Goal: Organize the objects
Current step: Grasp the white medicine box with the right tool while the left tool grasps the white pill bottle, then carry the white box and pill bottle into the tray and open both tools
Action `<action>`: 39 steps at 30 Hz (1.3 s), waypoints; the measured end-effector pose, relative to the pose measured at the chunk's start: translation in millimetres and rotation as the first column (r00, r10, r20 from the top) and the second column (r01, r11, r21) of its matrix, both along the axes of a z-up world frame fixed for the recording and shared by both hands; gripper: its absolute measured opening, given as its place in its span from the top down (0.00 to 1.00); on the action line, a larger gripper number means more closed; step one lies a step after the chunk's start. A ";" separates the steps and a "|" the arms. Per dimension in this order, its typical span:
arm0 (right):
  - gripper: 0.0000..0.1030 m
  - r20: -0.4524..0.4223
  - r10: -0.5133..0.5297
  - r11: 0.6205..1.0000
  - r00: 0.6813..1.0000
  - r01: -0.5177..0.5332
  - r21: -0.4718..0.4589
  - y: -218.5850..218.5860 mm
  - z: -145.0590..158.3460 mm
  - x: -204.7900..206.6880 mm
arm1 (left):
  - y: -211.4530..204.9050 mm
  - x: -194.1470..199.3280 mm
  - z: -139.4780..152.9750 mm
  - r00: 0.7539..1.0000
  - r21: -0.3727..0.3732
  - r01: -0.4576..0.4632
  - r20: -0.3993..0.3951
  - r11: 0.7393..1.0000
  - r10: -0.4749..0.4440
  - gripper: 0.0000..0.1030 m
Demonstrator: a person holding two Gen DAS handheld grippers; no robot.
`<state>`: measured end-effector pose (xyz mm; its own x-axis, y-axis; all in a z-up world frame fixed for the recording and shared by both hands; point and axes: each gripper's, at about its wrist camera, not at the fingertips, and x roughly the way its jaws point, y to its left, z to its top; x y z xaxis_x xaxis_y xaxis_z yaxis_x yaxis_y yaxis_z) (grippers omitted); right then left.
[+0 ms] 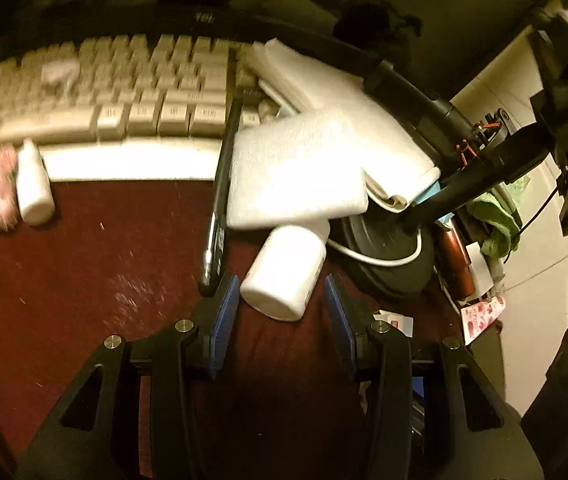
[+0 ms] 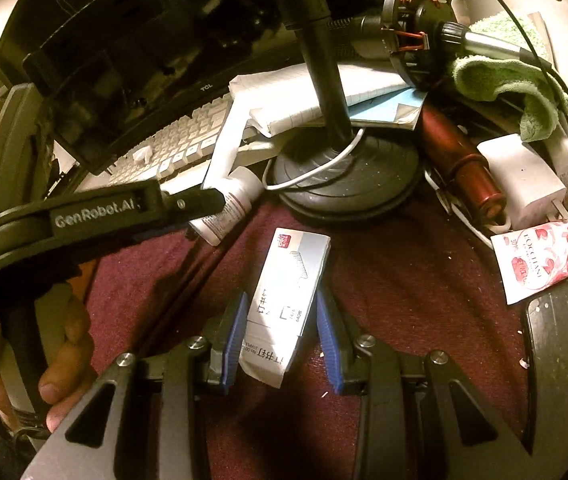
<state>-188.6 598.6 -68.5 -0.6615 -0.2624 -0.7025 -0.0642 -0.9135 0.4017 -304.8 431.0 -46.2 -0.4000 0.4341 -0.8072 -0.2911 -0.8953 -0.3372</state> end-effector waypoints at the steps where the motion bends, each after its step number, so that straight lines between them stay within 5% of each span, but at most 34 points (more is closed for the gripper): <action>1: 0.66 0.000 0.000 1.000 1.000 0.000 -0.001 0.2 0.0 0.1 | -0.4 0.3 -1.4 1.000 0.006 -0.007 0.000 1.000 0.007 0.58; 14: 0.66 0.000 0.000 1.000 1.000 0.000 -0.003 -1.7 0.0 -1.9 | 7.0 3.8 -3.2 1.000 -0.035 -0.005 -0.022 0.999 0.004 0.63; 21: 0.66 0.001 -0.001 1.000 1.000 0.001 0.003 -2.7 0.2 -1.7 | -21.0 52.7 2.7 1.000 -0.107 0.003 0.021 0.994 -0.001 0.63; 27: 0.66 0.008 -0.004 0.999 1.000 0.003 0.048 -10.5 2.7 -6.6 | -50.8 93.0 3.1 0.998 -0.071 -0.021 0.056 0.997 0.025 0.63; 39: 0.66 0.015 -0.001 0.997 1.000 0.000 0.080 -12.9 3.8 -1.0 | -48.7 89.0 1.2 0.999 -0.072 0.033 0.010 0.997 -0.032 0.66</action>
